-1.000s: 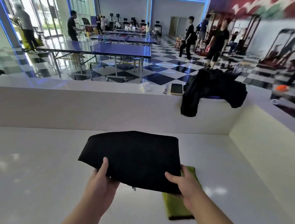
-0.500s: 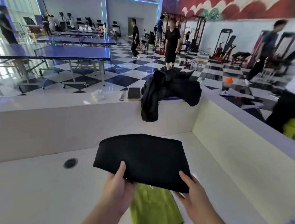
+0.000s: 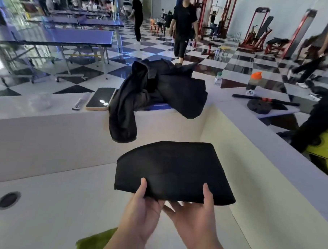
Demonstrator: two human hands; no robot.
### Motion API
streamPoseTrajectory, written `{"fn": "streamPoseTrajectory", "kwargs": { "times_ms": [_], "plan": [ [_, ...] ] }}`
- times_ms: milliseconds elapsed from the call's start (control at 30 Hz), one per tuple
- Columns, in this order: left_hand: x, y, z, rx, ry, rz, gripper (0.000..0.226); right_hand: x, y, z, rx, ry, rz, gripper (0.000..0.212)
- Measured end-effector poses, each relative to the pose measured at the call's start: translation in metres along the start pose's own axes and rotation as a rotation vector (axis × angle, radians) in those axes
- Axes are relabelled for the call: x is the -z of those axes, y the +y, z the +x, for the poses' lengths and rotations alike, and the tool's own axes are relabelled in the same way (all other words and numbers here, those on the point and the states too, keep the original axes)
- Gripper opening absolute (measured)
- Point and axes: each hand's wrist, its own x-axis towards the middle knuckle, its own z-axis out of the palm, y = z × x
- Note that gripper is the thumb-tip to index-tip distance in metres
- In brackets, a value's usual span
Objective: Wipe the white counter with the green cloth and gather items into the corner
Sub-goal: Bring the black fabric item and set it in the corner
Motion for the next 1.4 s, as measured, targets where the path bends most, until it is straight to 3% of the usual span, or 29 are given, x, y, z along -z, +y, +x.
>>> {"fn": "streamPoseTrajectory", "kwargs": {
  "times_ms": [200, 300, 533, 700, 833, 1033, 1133, 1233, 1400],
  "plan": [
    [0.009, -0.031, 0.060, -0.008, 0.056, 0.015, 0.041, 0.032, -0.057, 0.063, 0.269, 0.236, -0.095, 0.038],
    [0.020, -0.041, 0.087, 0.005, 0.095, 0.028, 0.037, 0.054, -0.068, 0.091, 0.249, 0.322, -0.163, 0.028],
    [0.052, -0.044, 0.135, -0.005, 0.333, 0.105, 0.032, 0.097, -0.084, 0.145, 0.168, 0.456, -0.304, 0.038],
    [0.064, -0.037, 0.155, 0.034, 0.340, 0.201, 0.031, 0.107, -0.093, 0.168, 0.119, 0.548, -0.474, 0.040],
    [0.073, -0.038, 0.161, 0.064, 0.406, 0.399, 0.026, 0.107, -0.098, 0.174, 0.080, 0.671, -0.669, 0.035],
    [0.074, -0.047, 0.164, 0.040, 0.610, 0.864, 0.021, 0.100, -0.093, 0.173, 0.191, 0.891, -1.003, 0.024],
    [0.068, -0.053, 0.165, 0.056, 0.618, 0.909, 0.023, 0.099, -0.080, 0.172, 0.212, 0.896, -1.138, 0.019],
    [0.063, -0.062, 0.166, 0.147, 0.611, 0.958, 0.024, 0.105, -0.074, 0.173, 0.178, 0.908, -1.297, 0.033],
    [0.060, -0.060, 0.175, 0.171, 0.653, 1.153, 0.026, 0.109, -0.084, 0.187, 0.149, 0.946, -1.481, 0.025]
  ]
}}
